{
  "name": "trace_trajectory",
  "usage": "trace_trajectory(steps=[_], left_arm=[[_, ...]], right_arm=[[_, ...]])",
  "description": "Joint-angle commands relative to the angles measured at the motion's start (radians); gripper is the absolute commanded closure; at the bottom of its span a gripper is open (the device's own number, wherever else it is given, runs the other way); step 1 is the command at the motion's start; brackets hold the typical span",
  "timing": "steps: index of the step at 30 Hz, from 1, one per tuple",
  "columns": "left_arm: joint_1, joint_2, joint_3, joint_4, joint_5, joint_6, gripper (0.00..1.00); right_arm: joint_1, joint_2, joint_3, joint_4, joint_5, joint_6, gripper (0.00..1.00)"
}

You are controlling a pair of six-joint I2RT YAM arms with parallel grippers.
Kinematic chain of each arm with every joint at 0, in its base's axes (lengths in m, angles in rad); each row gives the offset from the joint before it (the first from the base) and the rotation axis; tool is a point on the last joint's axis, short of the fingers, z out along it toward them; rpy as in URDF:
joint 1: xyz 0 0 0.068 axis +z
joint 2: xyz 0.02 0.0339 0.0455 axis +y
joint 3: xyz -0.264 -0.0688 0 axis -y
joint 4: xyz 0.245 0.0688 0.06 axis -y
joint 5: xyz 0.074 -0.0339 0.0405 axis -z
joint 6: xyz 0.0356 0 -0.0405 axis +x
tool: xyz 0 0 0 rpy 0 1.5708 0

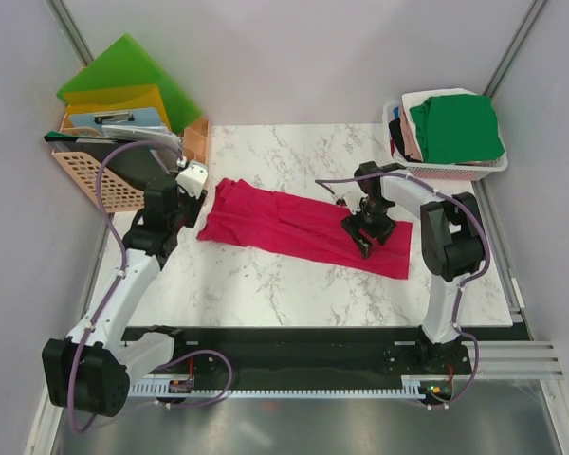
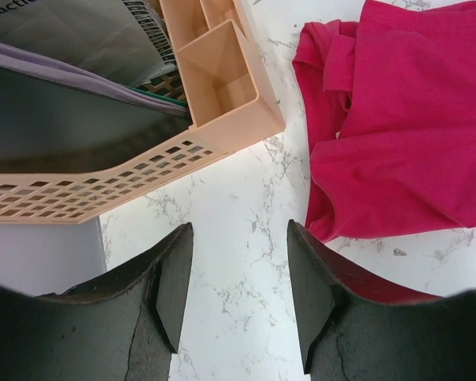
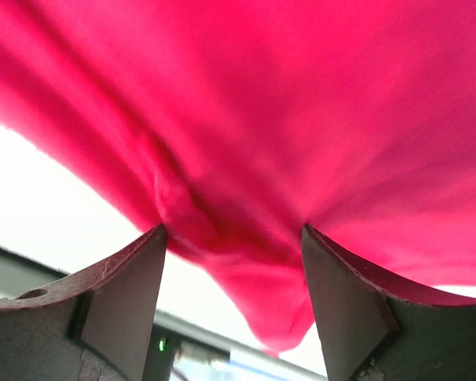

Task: Fold and stack the t-shirts
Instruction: Fold the other side of the tshirt into a rectangle, then rotate the tshirt 90 degrees

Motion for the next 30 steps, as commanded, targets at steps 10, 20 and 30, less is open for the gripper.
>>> trace_trajectory(steps=[10,20,30], left_arm=[[-0.003,0.046,0.035,0.059,-0.048,-0.009,0.42],[-0.055,0.092,0.053,-0.028,0.183,0.017,0.42],[-0.11,0.58,0.374,-0.152,0.371,-0.072,0.44]], right_arm=[[0.161,-0.161,-0.042,-0.133,-0.011,-0.073,0.25],[0.158,-0.376,-0.057,-0.01,0.178,-0.047,0.22],[0.001,-0.3,-0.082,0.125,0.097,0.064,0.23]])
